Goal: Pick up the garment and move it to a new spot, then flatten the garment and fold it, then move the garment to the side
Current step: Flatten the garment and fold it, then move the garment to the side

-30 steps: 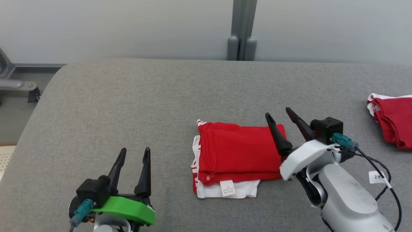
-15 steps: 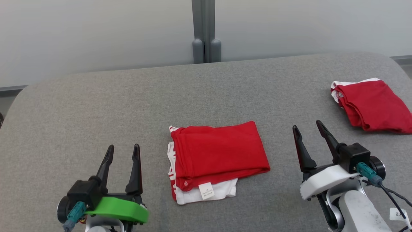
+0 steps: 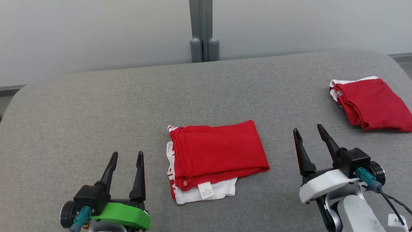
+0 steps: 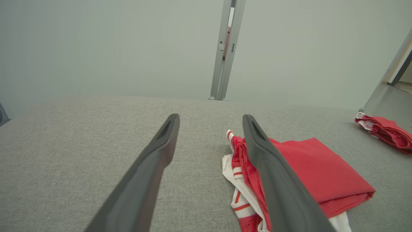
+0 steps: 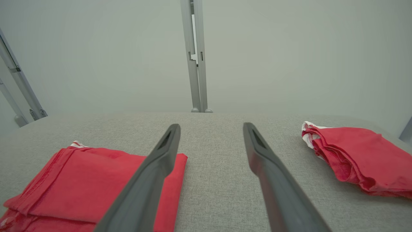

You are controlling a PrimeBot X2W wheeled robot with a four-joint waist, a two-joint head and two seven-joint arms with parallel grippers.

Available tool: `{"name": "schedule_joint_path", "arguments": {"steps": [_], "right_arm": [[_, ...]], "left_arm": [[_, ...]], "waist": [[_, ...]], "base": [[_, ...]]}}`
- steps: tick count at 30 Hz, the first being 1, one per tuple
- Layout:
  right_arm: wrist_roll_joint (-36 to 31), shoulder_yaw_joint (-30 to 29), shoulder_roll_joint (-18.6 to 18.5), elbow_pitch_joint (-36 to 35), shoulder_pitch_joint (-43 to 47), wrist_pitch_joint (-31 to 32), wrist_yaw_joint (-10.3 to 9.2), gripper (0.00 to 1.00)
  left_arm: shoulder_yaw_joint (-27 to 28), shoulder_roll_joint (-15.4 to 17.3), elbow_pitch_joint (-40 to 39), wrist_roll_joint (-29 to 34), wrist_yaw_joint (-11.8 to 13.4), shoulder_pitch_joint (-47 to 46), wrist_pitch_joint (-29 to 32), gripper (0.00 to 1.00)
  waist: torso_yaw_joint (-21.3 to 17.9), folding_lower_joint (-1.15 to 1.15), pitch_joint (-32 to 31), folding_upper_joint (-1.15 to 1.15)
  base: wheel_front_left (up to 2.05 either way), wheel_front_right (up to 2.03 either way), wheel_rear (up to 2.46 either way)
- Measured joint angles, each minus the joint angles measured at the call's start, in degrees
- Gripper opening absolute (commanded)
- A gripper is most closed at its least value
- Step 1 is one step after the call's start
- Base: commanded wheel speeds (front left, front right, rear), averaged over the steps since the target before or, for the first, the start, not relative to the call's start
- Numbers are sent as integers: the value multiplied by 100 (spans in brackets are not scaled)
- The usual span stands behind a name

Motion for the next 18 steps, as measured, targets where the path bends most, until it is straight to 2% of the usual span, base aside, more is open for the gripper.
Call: {"name": "schedule_joint_path", "arguments": {"steps": [5, 14, 18], "right_arm": [[-27, 136, -3, 246, -140, 0, 0, 100], [45, 337, -88, 1222, -720, 0, 0, 100], [58, 332, -68, 1884, -902, 0, 0, 100]], "left_arm": [[-123, 0, 9, -2, -24, -97, 0, 100], [-259, 0, 98, 27, -77, -283, 0, 100], [-291, 0, 109, 29, -93, -337, 0, 100]], "waist": [[92, 0, 151, 0], [412, 0, 468, 0], [587, 0, 599, 0]], "base": [[0, 0, 0], [0, 0, 0], [0, 0, 0]]}}
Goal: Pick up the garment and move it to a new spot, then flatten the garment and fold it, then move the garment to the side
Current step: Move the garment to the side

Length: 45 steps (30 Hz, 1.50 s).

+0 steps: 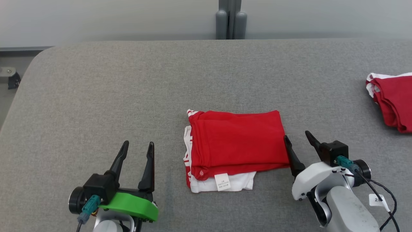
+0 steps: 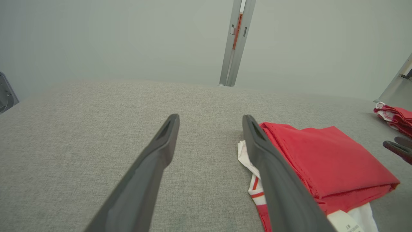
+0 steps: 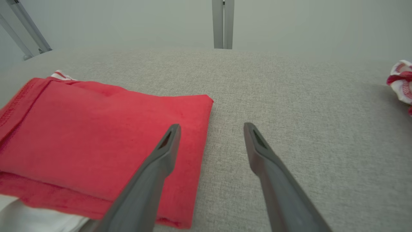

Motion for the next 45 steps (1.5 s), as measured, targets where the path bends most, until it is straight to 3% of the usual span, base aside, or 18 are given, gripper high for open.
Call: {"name": "schedule_joint_path", "arguments": {"steps": [15, 16, 17, 18, 23, 29, 36, 45], "right_arm": [[630, 286, 116, 1441, -636, -16, 0, 100], [675, 366, 120, 1502, -671, -18, 0, 86], [717, 468, 124, 1590, -725, -18, 0, 32], [762, 563, 121, 1662, -765, -19, 0, 0], [845, 1070, 59, 1680, -864, -16, 0, 0], [490, 1334, -307, 1411, -948, -8, 5, 0], [-43, 1797, -953, 903, -1332, -8, 5, 0], [-43, 2174, -1895, 682, -2134, 69, 5, 0]], "left_arm": [[-100, 1, 16, -2, -15, -58, 0, 100], [-115, 1, 21, -2, -15, -66, 0, 100], [-133, 1, 22, -2, -15, -74, 0, 100], [-142, 0, 23, -2, -15, -77, 0, 100], [-149, 1, 52, 30, -15, -69, 0, 100], [-136, 0, 46, 41, -29, -55, 0, 100], [-290, 0, -59, 110, -45, -43, 0, 100], [-604, -2, -174, 134, -77, -276, 0, 100]], "waist": [[320, 0, 238, 0], [312, 0, 236, 0], [298, 0, 232, 0], [281, 0, 225, 0], [143, 0, 151, 0], [-119, 0, 27, 0], [-567, 0, -23, 0], [-1152, 0, 157, 0]], "base": [[0, 0, 0], [0, 0, 0], [0, 0, 0], [0, 0, 0], [0, 0, 0], [0, 0, 0], [0, 0, 0], [0, 0, 0]]}}
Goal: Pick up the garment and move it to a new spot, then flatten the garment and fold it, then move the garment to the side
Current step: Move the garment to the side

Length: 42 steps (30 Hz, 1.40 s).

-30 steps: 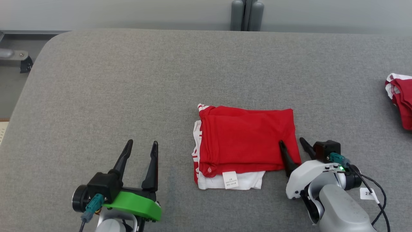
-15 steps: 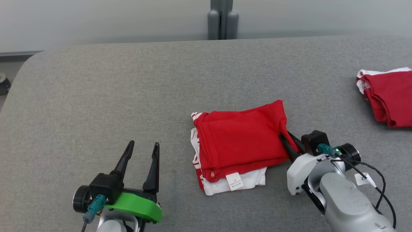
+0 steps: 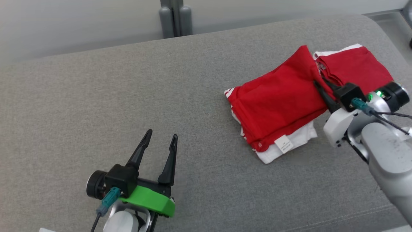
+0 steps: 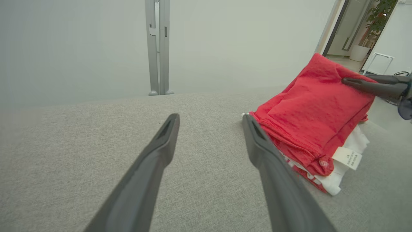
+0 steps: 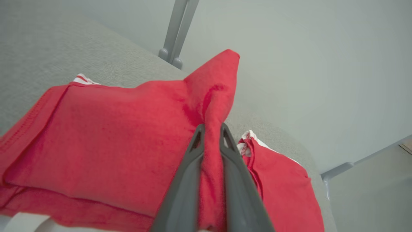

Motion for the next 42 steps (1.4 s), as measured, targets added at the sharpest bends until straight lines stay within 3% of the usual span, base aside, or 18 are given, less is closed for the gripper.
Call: {"name": "schedule_joint_path", "arguments": {"steps": [7, 18, 30, 31, 32, 33, 42], "right_arm": [[191, -127, -550, 171, -743, 66, 0, 0], [136, -762, -1180, 1155, -1488, 37, 0, 0], [-45, -1540, -1401, 2246, -1846, -10, 0, 0], [-75, -1595, -1376, 2341, -1847, -10, 0, 23], [-107, -1651, -1356, 2410, -1847, -11, 0, 67], [-131, -1716, -1344, 2454, -1852, -13, 0, 100], [-581, -2092, -1074, 2383, -1839, -62, 0, 100]], "left_arm": [[-40, -3, 21, 135, -10, -268, 0, 100], [-45, 1, 113, 327, -33, -630, 0, 100], [-186, 138, 49, 330, -38, -827, 0, 100], [-191, 143, 54, 330, -38, -829, 0, 100], [-196, 145, 59, 328, -38, -832, 0, 100], [-196, 147, 64, 327, -38, -835, 0, 100], [-108, 134, 131, 257, -38, -819, 0, 100]], "waist": [[-217, 0, 443, 0], [-203, 0, 1194, 0], [32, 0, 1782, 0], [55, 0, 1807, 0], [78, 0, 1824, 0], [94, 0, 1833, 0], [139, 0, 1576, 0]], "base": [[0, 0, 0], [0, 0, 0], [0, 0, 0], [0, 0, 0], [0, 0, 0], [0, 0, 0], [0, 0, 0]]}}
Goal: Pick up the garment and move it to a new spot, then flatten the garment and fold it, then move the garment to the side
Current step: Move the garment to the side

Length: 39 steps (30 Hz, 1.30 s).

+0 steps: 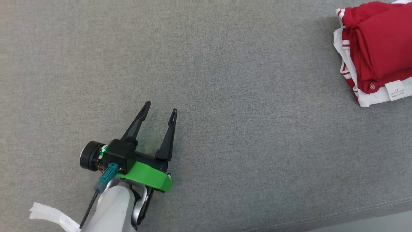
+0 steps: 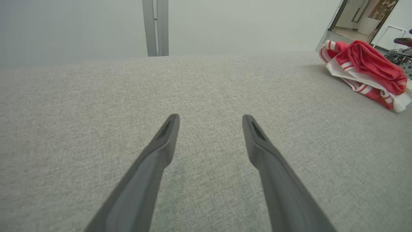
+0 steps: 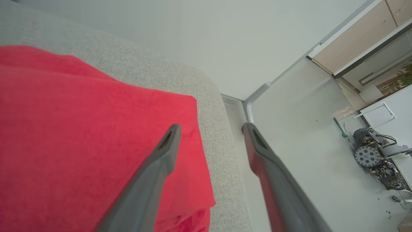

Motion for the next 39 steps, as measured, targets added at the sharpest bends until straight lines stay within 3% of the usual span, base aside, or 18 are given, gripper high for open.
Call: {"name": "schedule_joint_path", "arguments": {"steps": [5, 11, 24, 28, 39], "right_arm": [[-100, -45, 382, -530, 175, -5, 0, 100], [227, -168, 964, -1604, 662, -7, -1, 100], [957, -488, 2340, -3914, 2944, -7, -1, 100], [951, -556, 2711, -4421, 3640, -7, -2, 100], [782, -715, 3163, -5068, 4820, -7, -2, 100]], "left_arm": [[143, -53, -8, -88, 0, 115, 0, 100], [508, -100, -89, -208, 0, 366, 0, 100], [1026, -126, -315, -327, 49, 949, 0, 100], [1088, -125, -322, -458, 246, 1159, 0, 100], [1014, -127, -357, -428, 399, 1520, 0, 100]], "waist": [[19, 0, -331, 0], [66, 0, -817, 0], [242, 0, -1870, 0], [298, 0, -2132, 0], [395, 0, -2453, 0]], "base": [[0, 0, 0], [0, 0, 0], [0, 0, 0], [0, 0, 0], [0, 0, 0]]}}
